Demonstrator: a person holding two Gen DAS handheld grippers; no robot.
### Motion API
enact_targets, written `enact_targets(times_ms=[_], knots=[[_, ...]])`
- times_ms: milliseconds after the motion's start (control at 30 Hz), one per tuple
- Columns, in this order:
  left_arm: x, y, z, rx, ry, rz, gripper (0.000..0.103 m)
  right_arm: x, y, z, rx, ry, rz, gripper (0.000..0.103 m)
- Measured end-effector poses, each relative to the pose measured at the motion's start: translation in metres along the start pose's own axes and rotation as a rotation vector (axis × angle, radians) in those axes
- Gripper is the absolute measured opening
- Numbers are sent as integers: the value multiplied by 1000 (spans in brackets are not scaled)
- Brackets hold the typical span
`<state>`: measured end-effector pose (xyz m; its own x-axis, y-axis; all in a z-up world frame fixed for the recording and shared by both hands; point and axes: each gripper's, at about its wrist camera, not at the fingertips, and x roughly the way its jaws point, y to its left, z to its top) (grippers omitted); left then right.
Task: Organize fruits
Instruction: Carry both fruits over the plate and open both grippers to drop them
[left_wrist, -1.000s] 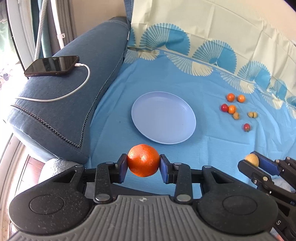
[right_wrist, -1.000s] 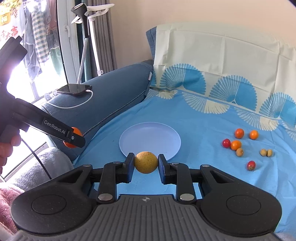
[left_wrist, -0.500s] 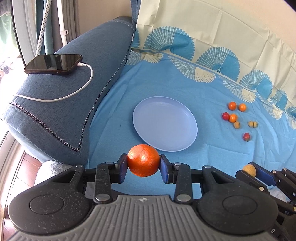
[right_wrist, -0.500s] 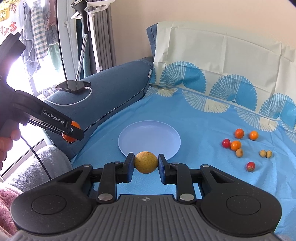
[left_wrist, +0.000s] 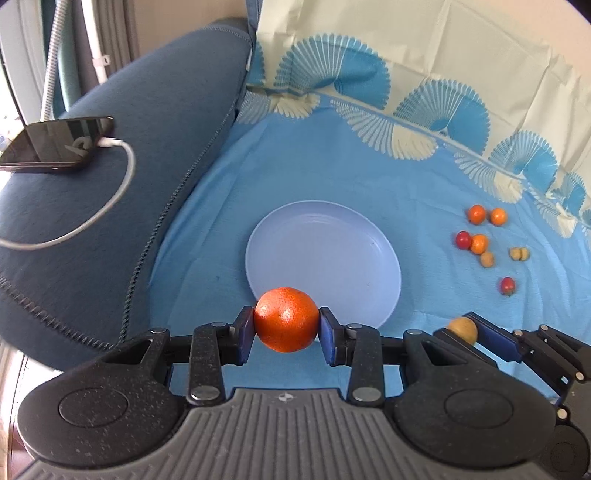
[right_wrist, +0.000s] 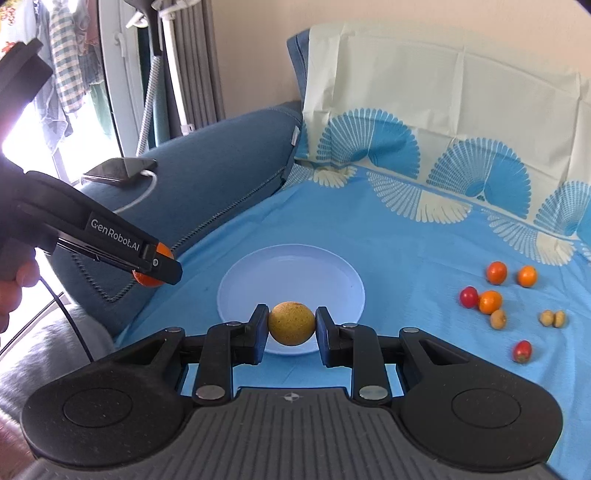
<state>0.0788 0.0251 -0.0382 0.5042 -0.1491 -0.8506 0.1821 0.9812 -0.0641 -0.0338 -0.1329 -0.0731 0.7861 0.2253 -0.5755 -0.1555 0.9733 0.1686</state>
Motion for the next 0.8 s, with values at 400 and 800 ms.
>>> enact_targets(times_ms=[400, 800], knots=[[101, -13, 37, 40, 102, 35, 40, 98, -18, -4, -46, 110, -6, 28], [102, -7, 44, 63, 1, 43, 103, 124, -18, 0, -77, 119, -13, 61]])
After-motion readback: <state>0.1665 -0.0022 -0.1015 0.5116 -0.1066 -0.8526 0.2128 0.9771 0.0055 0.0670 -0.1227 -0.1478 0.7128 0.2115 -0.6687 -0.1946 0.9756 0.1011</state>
